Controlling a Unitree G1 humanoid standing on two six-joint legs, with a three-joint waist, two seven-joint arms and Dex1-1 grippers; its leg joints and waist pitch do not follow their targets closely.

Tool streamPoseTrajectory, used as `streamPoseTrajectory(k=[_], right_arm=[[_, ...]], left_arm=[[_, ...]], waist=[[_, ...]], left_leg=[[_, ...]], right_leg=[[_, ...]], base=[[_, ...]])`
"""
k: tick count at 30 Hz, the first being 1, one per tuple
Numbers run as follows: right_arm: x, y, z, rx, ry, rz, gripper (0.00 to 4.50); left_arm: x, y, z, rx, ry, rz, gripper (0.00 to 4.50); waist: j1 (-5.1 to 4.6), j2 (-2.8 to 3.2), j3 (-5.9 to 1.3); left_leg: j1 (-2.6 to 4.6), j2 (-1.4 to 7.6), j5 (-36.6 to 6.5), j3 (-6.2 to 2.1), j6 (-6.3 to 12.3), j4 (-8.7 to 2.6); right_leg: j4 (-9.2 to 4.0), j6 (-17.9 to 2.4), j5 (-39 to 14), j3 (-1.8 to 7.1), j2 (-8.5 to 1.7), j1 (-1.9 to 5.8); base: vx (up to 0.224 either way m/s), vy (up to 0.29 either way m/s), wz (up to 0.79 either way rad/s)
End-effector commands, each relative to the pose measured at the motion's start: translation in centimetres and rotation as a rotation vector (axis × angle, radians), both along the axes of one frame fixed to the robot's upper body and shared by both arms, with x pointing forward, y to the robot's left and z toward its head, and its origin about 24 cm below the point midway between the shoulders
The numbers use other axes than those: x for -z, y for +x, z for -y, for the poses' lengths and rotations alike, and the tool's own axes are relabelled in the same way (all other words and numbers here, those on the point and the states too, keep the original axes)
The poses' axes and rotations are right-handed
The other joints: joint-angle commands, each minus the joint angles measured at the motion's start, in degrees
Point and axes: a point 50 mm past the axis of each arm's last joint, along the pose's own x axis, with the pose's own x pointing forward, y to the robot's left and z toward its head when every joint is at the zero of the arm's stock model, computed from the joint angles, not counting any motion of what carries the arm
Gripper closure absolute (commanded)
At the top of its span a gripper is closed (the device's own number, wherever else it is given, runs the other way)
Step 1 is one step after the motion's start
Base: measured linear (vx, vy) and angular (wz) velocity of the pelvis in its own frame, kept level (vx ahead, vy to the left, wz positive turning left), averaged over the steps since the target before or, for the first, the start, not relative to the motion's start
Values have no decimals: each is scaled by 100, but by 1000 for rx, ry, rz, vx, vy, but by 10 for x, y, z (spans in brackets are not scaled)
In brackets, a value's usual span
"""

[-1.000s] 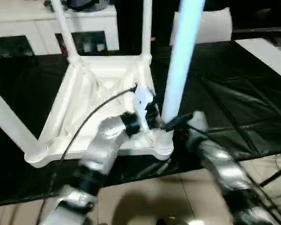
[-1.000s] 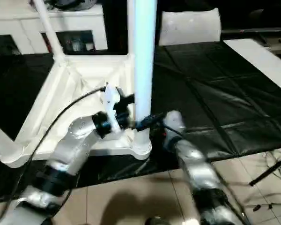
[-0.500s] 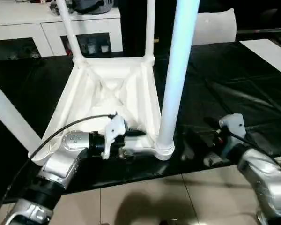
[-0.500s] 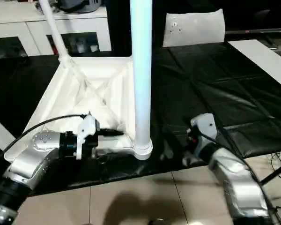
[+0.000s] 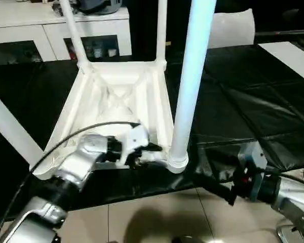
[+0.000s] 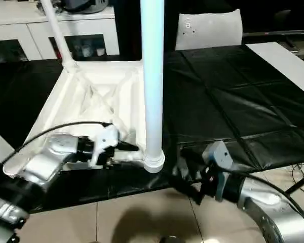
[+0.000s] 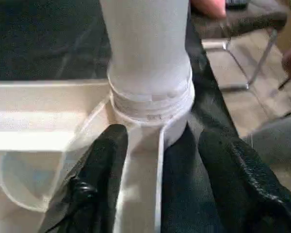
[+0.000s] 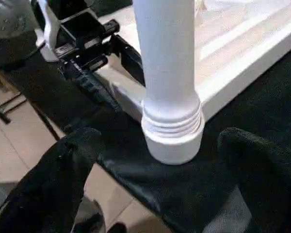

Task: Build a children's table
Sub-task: Rotate leg to tighten

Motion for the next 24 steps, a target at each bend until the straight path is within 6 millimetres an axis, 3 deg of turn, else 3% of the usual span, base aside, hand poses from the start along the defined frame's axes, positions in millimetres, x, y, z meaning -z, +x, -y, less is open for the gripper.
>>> streamPoseTrajectory(k=[1,6,10,11,13,24], right_arm=[[-2,-2,-1,-12,0,0,0],[-3,-3,1,-14,-7,-16,0],[-2,-3,1,-19,-12,-23,0],[-2,-3,1,-21,-12,-25,0],[-2,-3,1,-23,-12,-25,0],[-1,0,-1,-30,-14,-19,0]], left_arm=[[-1,3,-1,11,34,13,222],[2,8,-3,8,87,5,268],[3,12,-6,-5,113,-3,287],[3,12,-7,-9,113,-7,316],[3,13,-8,-10,113,-8,327],[1,13,-11,8,124,-38,406]], waist=[[20,-60,-300],[43,-29,-325],[63,-34,-341],[68,-39,-337],[81,-43,-341],[115,-44,-323]], left_leg=[[-17,106,-1416,-75,435,-363],[-22,149,-1299,-89,476,-387],[-42,174,-1125,-90,520,-393],[-45,183,-1091,-87,533,-398],[-46,188,-1047,-81,544,-394],[-17,184,-1154,-74,482,-402]], right_leg=[[-654,-19,-3473,175,-413,253],[-614,-208,-3029,185,-423,278],[-548,-417,-2606,217,-445,313],[-541,-469,-2531,226,-453,317],[-520,-540,-2430,233,-460,326],[-565,-454,-2766,224,-463,312]], base=[[0,0,0],[0,0,0],[0,0,0],[0,0,0],[0,0,0],[0,0,0]])
